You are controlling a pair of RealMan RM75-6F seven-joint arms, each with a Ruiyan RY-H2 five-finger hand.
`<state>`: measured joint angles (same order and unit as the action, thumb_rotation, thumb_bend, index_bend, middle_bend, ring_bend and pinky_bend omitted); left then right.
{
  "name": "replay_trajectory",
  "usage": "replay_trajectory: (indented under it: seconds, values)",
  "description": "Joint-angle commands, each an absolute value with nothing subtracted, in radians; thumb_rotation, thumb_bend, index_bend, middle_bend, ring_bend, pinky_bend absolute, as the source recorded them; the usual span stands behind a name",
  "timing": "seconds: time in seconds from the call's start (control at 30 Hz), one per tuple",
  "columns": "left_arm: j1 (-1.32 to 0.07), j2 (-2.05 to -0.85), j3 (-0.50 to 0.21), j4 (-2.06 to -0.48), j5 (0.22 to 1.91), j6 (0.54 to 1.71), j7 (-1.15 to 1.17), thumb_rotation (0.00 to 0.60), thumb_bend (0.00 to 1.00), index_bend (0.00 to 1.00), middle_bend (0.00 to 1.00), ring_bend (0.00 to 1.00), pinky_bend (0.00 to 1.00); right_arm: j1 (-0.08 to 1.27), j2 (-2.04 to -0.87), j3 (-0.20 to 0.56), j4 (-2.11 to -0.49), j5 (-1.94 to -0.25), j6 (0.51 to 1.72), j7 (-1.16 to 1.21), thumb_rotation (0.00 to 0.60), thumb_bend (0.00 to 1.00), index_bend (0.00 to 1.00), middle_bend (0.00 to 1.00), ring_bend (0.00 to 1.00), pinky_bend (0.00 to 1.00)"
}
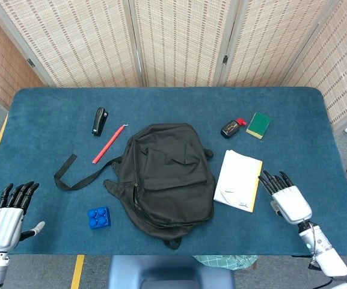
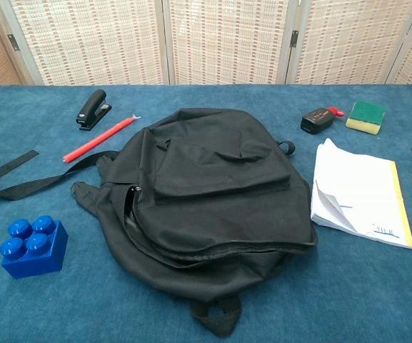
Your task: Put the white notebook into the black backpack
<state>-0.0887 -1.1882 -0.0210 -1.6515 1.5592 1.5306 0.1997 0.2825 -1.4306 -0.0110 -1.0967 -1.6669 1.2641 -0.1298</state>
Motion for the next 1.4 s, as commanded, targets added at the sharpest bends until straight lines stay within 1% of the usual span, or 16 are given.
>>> replay_trajectory:
  seconds: [0.03,0.3,0.53,0.93,1.4]
  values:
    - [-0.088,-1.187,-0.021,-1.655,1.558,1.529,0.203,0.6,0.21,0.13,0.13,0.13,0.0,0.312,-1.505,-0.023,-0.99,-1.672,1.23,-0.086,0.6,0.44,0.0,0.08,0.18,0.11]
    - [-0.091,-1.186,-0.023,-1.665,1.551,1.521,0.217,0.6,0.21,0.13,0.13,0.13,0.0,0.352,-1.605,-0.031,-0.831,-1.682,1.217,-0.026,0.6,0.44,0.0,0.08,0.18,0.11]
    - [-0.092,-1.186,-0.025,-1.67,1.547,1.517,0.222,0.6,0.21,0.13,0.13,0.13,0.0,0.372,-1.655,-0.041,-0.748,-1.688,1.219,0.013,0.6,0.44,0.0,0.08,0.18,0.11]
    - [-0.096,-1.187,-0.028,-1.673,1.542,1.51,0.234,0.6,0.21,0.13,0.13,0.13,0.0,0.385,-1.694,-0.059,-0.683,-1.687,1.218,0.044,0.6,0.44,0.0,0.09,0.18,0.11]
    - [-0.096,-1.191,-0.029,-1.669,1.536,1.506,0.236,0.6,0.21,0.12,0.13,0.13,0.0,0.399,-1.714,-0.069,-0.662,-1.678,1.209,0.045,0.6,0.44,0.0,0.09,0.18,0.11]
